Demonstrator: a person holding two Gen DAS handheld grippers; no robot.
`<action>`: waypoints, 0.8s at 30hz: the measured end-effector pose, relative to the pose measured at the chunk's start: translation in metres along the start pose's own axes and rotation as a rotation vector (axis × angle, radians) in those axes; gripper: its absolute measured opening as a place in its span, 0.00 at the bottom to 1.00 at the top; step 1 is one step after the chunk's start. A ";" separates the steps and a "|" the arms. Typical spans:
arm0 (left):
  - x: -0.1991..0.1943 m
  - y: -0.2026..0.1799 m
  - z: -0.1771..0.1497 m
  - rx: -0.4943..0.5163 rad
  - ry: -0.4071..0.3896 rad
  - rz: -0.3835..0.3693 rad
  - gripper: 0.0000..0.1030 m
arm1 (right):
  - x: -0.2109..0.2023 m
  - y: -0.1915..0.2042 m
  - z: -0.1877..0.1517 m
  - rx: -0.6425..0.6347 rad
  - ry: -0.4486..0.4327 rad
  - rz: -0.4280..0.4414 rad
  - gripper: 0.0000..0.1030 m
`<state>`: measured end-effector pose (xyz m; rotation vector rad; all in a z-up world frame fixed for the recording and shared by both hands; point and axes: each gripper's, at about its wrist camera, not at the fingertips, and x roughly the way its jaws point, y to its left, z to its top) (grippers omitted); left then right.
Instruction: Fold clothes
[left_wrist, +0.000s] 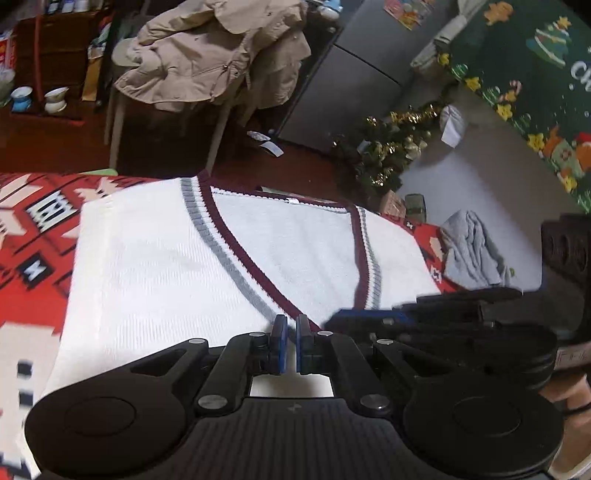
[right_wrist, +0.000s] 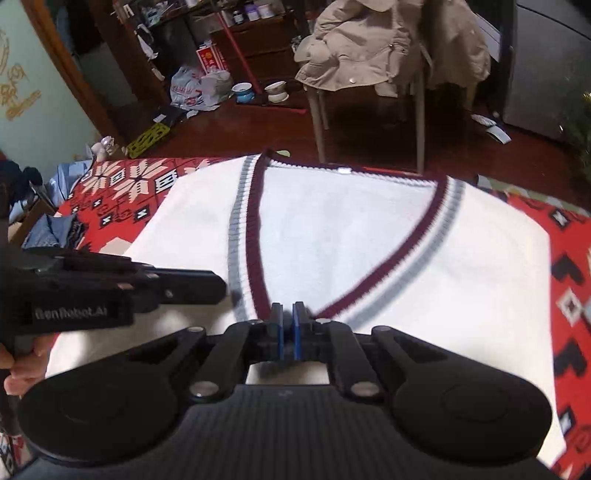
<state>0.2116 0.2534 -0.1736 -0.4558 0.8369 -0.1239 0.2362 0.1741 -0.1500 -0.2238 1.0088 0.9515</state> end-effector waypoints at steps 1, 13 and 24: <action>0.003 0.002 0.002 0.005 0.001 -0.002 0.03 | 0.003 -0.002 0.004 0.003 -0.003 0.003 0.05; 0.037 0.025 0.046 -0.033 -0.027 0.007 0.02 | 0.051 -0.046 0.071 0.154 -0.043 0.009 0.00; 0.050 0.029 0.076 -0.066 -0.057 0.071 0.02 | 0.055 -0.061 0.100 0.211 -0.090 0.007 0.08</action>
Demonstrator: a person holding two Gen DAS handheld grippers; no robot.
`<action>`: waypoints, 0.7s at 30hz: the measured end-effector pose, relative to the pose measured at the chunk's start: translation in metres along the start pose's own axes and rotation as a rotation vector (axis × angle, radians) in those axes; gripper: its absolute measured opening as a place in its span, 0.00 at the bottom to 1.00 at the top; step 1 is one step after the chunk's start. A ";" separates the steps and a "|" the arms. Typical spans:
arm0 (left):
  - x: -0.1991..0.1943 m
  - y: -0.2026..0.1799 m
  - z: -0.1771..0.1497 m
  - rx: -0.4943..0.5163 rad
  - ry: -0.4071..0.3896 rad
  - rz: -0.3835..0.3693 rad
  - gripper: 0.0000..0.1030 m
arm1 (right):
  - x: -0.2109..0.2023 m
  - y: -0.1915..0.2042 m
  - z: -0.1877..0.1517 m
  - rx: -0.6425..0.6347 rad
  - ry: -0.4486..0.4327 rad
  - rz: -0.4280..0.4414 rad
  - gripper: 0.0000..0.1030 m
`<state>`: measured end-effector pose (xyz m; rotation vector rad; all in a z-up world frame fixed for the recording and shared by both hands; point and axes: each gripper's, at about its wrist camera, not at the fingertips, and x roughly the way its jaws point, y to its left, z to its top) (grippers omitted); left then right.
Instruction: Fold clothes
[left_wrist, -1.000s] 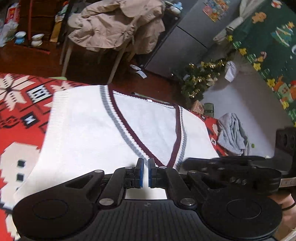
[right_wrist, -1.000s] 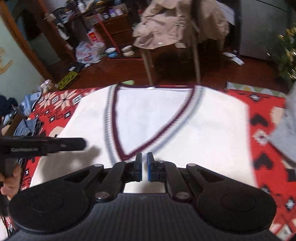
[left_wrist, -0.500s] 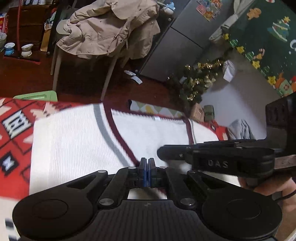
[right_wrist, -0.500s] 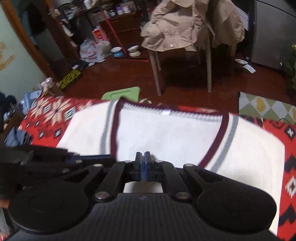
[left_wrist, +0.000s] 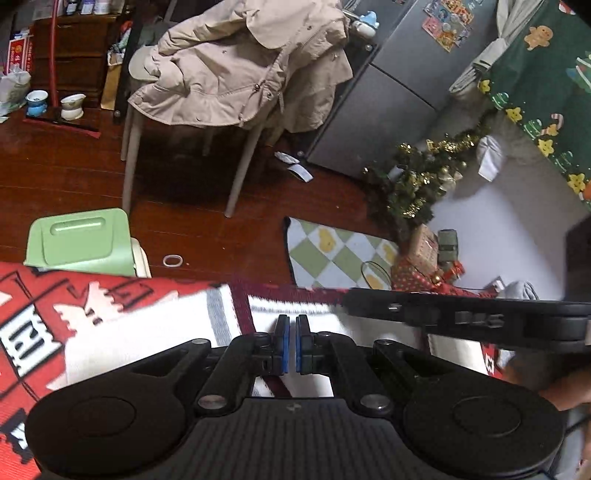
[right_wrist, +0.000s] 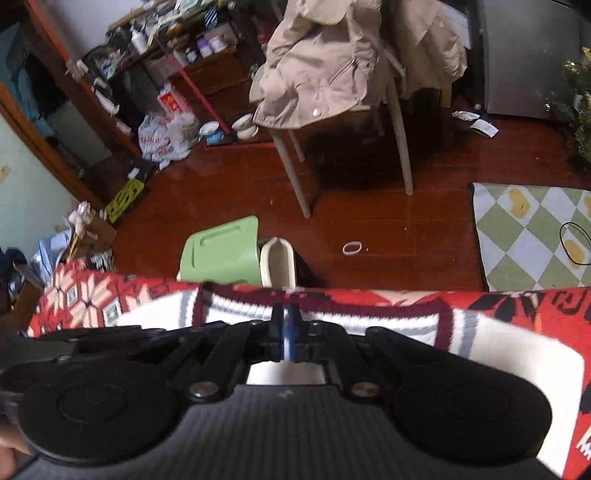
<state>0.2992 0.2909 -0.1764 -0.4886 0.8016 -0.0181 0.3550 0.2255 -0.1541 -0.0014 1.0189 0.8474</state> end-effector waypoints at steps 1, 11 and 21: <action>-0.003 -0.001 0.000 0.001 -0.002 -0.011 0.02 | -0.004 -0.001 0.001 0.008 -0.003 -0.001 0.08; 0.000 -0.025 -0.012 0.095 0.070 -0.019 0.02 | -0.027 -0.002 -0.024 -0.142 0.172 -0.061 0.08; 0.016 -0.015 0.004 0.045 0.028 0.002 0.02 | 0.001 -0.004 -0.002 -0.090 0.089 -0.082 0.04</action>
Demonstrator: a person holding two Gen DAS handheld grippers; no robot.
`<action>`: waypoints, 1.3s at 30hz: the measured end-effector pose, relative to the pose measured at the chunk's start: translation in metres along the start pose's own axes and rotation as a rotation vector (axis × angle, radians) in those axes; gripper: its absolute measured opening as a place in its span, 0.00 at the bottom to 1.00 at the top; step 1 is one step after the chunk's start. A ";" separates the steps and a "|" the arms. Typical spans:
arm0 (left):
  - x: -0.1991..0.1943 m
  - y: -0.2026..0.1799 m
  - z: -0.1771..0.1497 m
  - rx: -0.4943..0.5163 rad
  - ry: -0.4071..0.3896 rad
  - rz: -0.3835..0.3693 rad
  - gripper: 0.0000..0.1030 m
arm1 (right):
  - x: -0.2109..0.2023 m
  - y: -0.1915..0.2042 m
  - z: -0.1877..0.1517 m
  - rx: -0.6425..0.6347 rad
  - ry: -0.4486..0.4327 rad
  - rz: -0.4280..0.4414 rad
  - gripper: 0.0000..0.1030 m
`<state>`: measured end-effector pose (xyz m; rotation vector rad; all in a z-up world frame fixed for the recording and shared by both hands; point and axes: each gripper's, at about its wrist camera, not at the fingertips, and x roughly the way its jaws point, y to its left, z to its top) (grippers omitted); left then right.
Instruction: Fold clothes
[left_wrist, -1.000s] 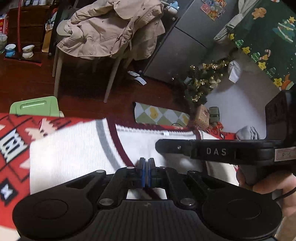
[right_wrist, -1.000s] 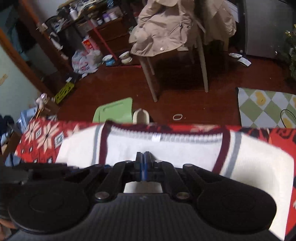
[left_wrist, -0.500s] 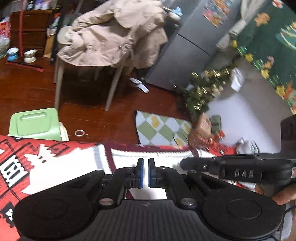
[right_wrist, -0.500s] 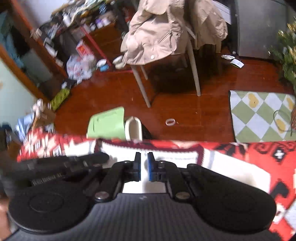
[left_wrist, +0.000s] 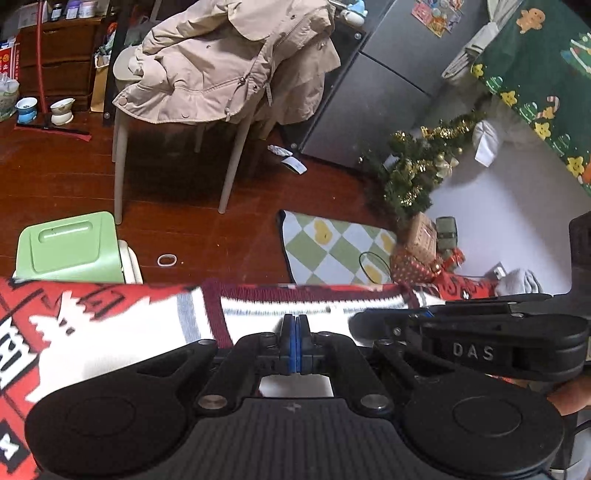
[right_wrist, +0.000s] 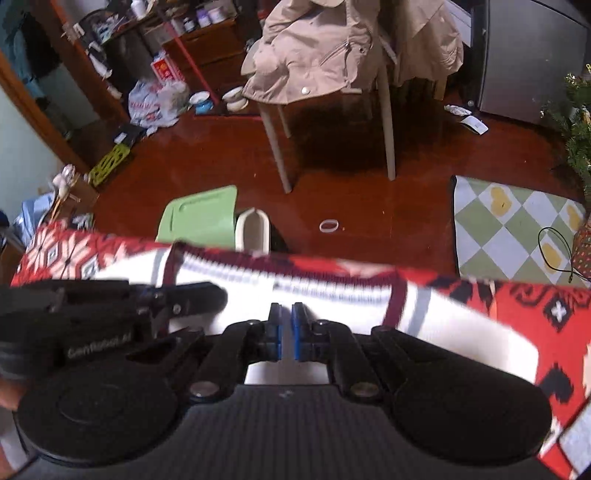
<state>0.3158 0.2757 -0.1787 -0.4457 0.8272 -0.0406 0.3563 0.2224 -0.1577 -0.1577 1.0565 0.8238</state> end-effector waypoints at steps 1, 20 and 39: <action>0.001 0.000 0.002 -0.001 -0.002 0.000 0.02 | 0.003 -0.001 0.004 0.004 -0.007 -0.002 0.03; -0.007 0.000 0.006 0.061 0.060 0.055 0.02 | -0.019 -0.026 -0.010 -0.001 0.049 -0.037 0.04; -0.036 -0.030 -0.042 0.153 0.159 -0.076 0.03 | -0.040 0.017 -0.049 -0.148 0.131 0.072 0.05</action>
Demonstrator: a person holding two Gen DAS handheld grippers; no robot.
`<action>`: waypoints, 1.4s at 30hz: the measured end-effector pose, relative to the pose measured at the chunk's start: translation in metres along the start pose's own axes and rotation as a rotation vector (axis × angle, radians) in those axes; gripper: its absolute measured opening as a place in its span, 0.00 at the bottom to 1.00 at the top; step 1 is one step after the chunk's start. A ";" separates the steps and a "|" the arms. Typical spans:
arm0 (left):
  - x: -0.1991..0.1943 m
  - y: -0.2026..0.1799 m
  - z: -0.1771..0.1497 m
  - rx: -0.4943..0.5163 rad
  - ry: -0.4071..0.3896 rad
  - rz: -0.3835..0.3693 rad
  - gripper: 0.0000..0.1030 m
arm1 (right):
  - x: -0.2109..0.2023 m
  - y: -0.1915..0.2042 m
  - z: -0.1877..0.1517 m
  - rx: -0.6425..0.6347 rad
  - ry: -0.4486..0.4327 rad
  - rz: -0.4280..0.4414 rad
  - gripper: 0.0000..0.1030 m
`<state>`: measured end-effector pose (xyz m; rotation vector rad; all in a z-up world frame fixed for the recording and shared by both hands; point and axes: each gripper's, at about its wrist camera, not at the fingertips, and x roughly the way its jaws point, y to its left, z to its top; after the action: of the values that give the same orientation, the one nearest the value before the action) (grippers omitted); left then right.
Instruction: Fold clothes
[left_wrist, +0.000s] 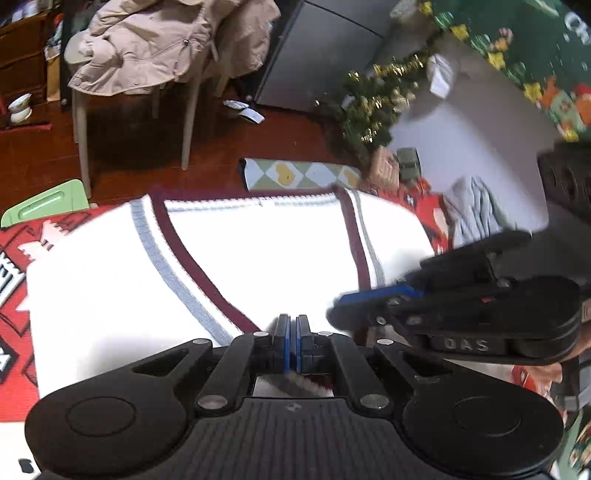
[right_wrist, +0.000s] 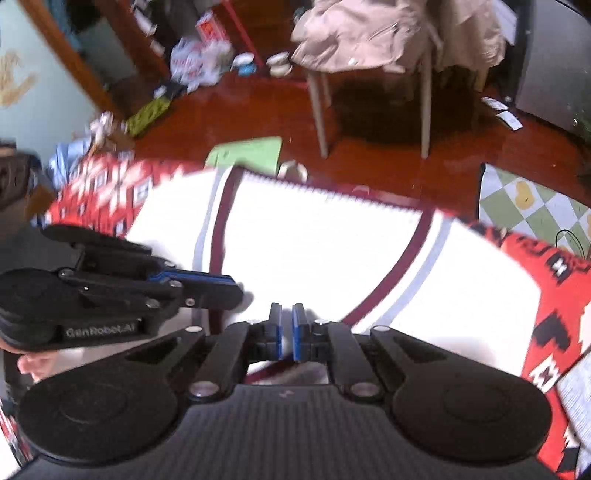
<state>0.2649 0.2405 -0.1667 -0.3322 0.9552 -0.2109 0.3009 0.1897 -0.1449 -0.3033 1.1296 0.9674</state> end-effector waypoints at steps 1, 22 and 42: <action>0.001 0.000 0.001 0.007 -0.005 0.009 0.02 | 0.002 0.003 -0.002 -0.006 0.003 -0.005 0.04; -0.010 0.020 0.044 -0.078 -0.175 0.086 0.04 | -0.001 -0.029 0.042 0.119 -0.187 -0.079 0.08; -0.147 -0.089 -0.147 0.026 -0.162 0.127 0.46 | -0.164 0.058 -0.179 0.114 -0.225 -0.101 0.64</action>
<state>0.0588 0.1782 -0.1004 -0.2597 0.8097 -0.0787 0.1291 0.0257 -0.0676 -0.1538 0.9504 0.8226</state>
